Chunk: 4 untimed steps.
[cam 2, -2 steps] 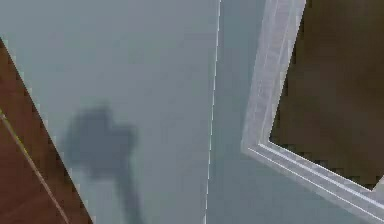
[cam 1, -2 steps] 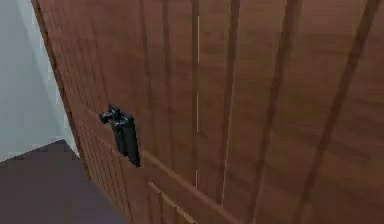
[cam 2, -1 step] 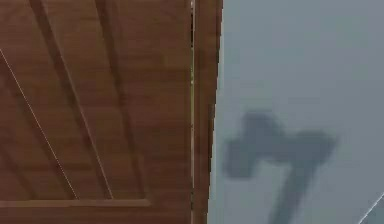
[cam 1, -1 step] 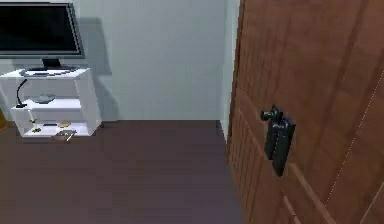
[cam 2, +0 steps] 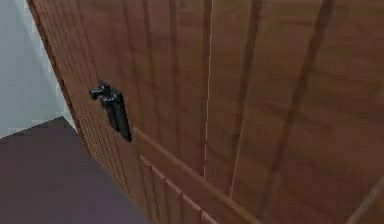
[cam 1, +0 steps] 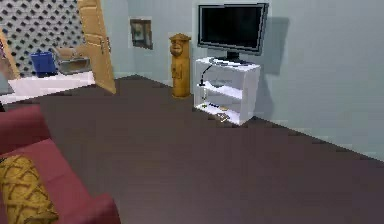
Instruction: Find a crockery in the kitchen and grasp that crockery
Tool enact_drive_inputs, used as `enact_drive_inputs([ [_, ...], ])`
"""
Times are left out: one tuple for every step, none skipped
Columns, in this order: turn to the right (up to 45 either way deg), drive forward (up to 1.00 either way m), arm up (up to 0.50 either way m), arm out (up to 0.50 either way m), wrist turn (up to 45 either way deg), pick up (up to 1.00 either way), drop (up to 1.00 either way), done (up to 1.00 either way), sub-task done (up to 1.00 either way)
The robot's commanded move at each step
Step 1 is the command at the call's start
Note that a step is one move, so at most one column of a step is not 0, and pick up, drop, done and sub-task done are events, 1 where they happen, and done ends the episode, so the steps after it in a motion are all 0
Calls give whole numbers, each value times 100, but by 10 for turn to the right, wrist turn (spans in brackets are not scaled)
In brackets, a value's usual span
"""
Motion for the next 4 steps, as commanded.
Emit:
enact_drive_inputs([
  [-360,0,0,0,0,0,0,0,0],
  [0,15,0,0,0,0,0,0,0],
  [450,0,0,0,0,0,0,0,0],
  [330,0,0,0,0,0,0,0,0],
])
